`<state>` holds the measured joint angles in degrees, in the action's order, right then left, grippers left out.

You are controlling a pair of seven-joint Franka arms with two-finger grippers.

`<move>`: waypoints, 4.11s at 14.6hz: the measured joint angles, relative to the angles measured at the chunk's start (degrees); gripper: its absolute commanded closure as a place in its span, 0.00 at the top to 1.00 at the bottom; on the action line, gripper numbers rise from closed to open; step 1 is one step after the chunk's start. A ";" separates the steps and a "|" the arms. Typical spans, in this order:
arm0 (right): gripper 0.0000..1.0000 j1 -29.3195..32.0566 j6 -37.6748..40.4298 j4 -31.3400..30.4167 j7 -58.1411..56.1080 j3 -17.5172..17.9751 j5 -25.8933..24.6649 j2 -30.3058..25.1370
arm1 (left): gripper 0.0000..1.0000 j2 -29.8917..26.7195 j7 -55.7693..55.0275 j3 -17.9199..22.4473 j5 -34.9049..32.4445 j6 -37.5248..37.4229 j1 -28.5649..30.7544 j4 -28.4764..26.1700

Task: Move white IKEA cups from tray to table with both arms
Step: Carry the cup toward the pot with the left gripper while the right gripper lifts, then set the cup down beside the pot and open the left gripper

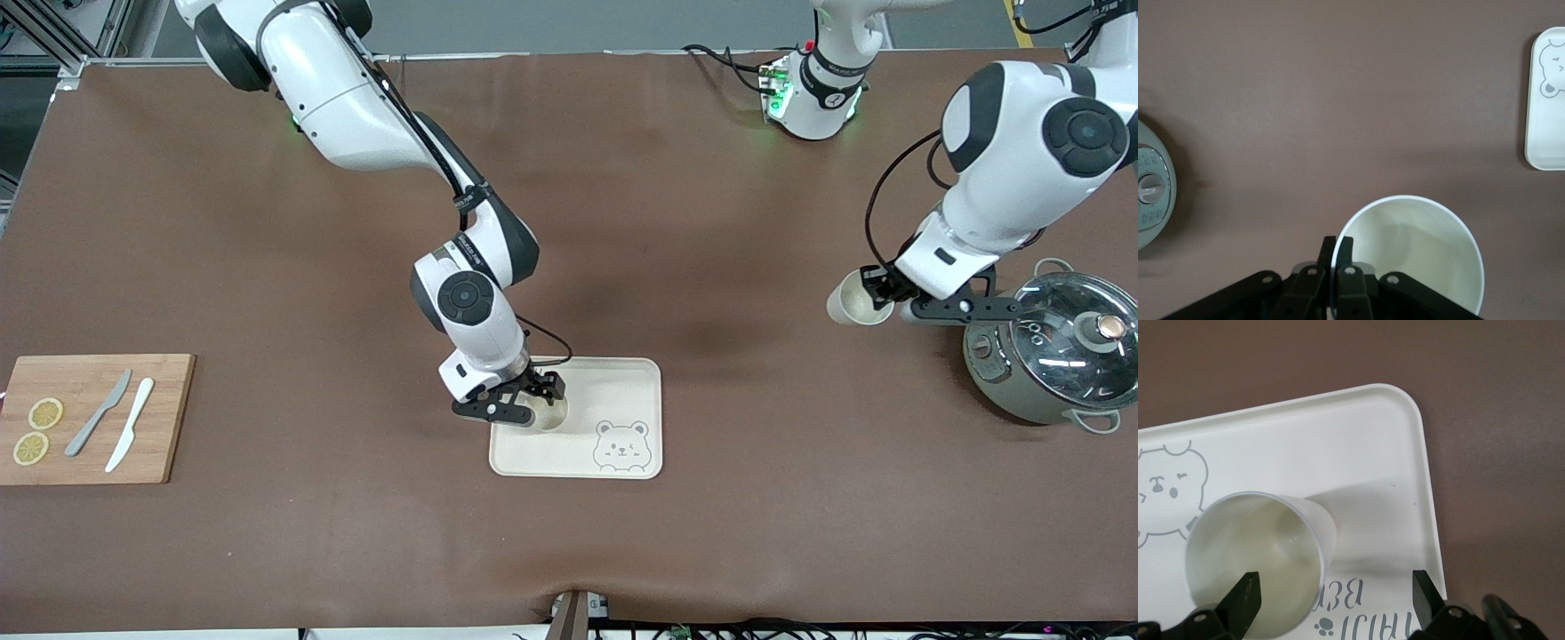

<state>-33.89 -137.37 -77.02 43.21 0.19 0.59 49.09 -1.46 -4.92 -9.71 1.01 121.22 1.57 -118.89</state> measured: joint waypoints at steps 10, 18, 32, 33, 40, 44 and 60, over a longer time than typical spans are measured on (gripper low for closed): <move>0.46 -0.02 -0.32 0.00 0.19 -0.09 -0.65 0.13 | 0.00 -2.96 2.52 -0.33 1.21 17.97 0.86 -17.65; 0.00 -0.02 -0.58 0.08 0.36 -0.17 -0.65 0.17 | 0.00 -2.02 11.05 -0.17 7.26 28.34 2.89 -24.89; 0.00 2.29 18.31 3.32 -2.21 -0.98 -0.64 -10.19 | 0.00 8.67 16.80 -0.17 7.27 45.26 6.46 -28.14; 0.00 3.05 22.14 3.23 -4.11 -1.00 -0.63 -12.96 | 0.00 9.59 16.80 -0.18 7.27 45.82 6.46 -27.99; 0.00 14.26 33.21 -9.80 -26.48 -1.25 1.31 -31.72 | 0.00 12.39 16.80 -0.29 7.27 48.06 6.46 -26.90; 0.00 23.63 34.10 -18.59 -43.15 -1.41 1.74 -38.80 | 0.16 13.88 16.80 -0.47 7.27 50.54 6.45 -26.85; 0.00 33.00 1.89 -43.26 -64.24 -0.98 4.48 -38.09 | 1.00 -2.75 16.93 -0.14 7.35 17.24 6.51 -20.75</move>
<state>-0.89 -135.49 -120.28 -21.03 -0.79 5.07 11.00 -4.21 12.01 -9.85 8.36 138.46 8.08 -139.64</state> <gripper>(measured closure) 0.969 0.000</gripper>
